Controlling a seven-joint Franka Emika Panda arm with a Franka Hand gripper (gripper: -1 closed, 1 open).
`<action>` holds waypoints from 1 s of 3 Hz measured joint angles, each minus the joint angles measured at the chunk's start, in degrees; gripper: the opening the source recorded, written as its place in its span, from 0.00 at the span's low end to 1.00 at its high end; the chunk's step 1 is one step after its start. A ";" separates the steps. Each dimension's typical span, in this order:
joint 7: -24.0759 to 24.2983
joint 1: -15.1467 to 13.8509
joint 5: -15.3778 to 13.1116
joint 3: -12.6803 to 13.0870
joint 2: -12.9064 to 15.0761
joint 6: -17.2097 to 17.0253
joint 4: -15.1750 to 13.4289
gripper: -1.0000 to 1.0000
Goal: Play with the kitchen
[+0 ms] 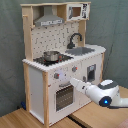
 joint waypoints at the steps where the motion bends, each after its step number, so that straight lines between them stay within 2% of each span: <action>1: 2.53 0.09 0.00 -0.09 -1.60 5.48 -2.52 1.00; 3: 9.56 0.70 0.02 -1.91 -5.12 15.77 -6.56 1.00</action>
